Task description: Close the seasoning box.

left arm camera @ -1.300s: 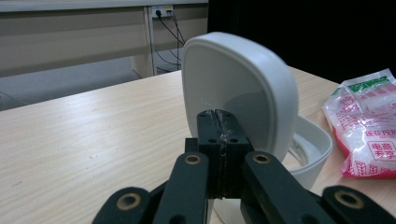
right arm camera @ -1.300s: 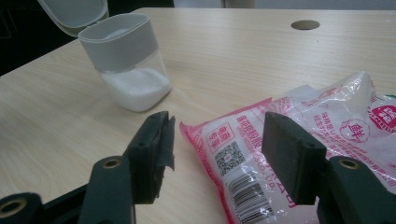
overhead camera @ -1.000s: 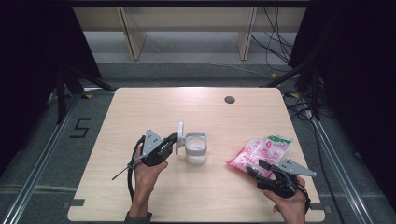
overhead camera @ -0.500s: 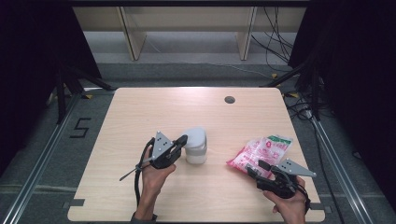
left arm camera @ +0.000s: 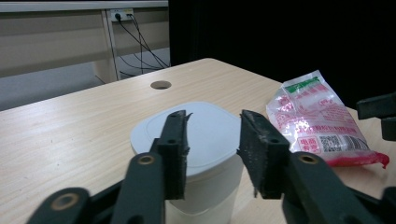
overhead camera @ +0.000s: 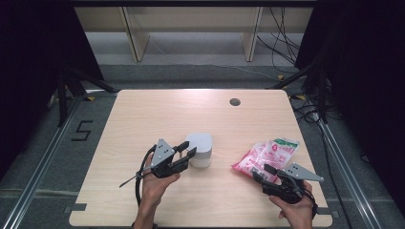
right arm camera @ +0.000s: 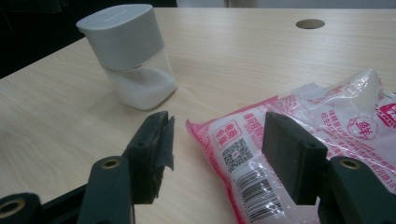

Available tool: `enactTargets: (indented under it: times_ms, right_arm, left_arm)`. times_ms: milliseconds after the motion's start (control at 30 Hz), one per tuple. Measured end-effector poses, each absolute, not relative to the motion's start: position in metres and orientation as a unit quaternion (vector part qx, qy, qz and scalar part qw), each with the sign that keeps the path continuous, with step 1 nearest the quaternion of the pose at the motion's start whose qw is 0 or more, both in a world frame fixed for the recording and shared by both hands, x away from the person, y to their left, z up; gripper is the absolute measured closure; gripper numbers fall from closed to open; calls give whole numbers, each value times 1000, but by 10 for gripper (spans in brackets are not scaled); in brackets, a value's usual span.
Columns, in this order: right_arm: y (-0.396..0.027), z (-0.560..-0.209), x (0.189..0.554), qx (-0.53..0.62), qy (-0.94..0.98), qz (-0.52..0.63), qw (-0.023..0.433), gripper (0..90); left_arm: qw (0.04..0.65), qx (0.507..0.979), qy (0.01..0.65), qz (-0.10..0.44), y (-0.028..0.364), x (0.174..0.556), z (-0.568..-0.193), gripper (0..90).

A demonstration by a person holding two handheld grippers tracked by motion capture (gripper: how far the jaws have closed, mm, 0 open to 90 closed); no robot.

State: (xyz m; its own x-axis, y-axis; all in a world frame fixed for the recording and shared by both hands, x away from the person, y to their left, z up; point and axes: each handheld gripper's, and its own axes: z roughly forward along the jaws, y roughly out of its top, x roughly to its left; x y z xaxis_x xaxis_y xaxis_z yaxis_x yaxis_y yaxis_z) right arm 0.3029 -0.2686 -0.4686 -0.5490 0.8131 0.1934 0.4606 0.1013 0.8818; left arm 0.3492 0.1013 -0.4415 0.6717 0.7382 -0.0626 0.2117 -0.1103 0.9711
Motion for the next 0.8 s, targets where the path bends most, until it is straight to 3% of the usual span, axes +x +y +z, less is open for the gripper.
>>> enactTargets:
  times_ms: [300,800]
  right_arm:
    - [-265,-470,303,424,731,503,181,387]
    - [-261,-471,299,415,742,501,160,377]
  left_arm:
    - [577,717,329,212,101,339,-446,426]
    - [567,727,327,207,97,326,-462,337]
